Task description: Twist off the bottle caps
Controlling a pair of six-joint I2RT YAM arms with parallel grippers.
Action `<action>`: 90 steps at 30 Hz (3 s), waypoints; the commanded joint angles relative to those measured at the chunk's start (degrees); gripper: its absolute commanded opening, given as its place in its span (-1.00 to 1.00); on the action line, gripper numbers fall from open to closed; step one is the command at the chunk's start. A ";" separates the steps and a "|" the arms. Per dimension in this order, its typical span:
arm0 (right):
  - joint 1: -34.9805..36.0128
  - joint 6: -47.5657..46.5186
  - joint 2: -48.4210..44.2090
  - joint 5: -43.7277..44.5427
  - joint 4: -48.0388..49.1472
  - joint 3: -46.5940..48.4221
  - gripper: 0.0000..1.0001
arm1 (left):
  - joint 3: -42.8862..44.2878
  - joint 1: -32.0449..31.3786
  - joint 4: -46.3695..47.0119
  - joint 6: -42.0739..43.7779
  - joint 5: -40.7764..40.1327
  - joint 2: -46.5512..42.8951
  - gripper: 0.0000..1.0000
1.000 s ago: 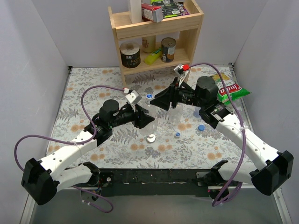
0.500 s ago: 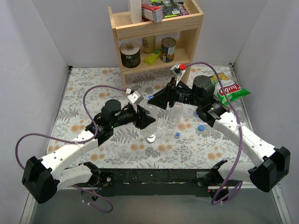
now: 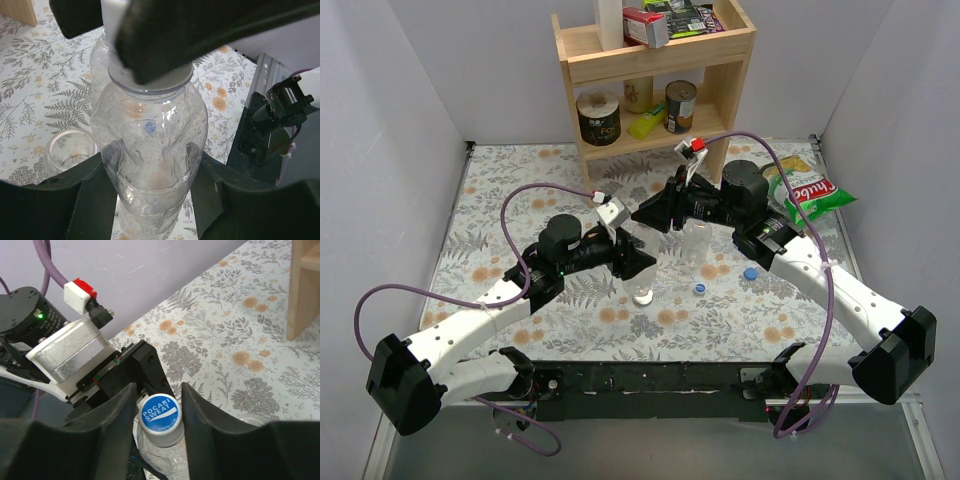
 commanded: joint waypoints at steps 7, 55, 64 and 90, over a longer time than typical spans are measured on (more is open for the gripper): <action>1.61 -2.60 -0.44 -0.12 -0.24 1.38 -0.41 | 1.45 0.17 1.32 -0.53 0.59 -1.56 -0.42; 31.82 -22.21 1.02 29.73 0.03 -3.10 -0.85 | -0.39 20.03 2.29 2.54 -23.13 -14.30 -0.32; 33.52 -20.27 20.45 32.41 7.76 -5.66 -0.83 | -1.45 20.47 1.50 3.69 -27.09 -13.51 -0.32; 31.05 -16.32 43.15 44.09 16.29 -0.56 -0.45 | -1.27 20.47 0.80 2.99 -25.86 -13.25 -0.32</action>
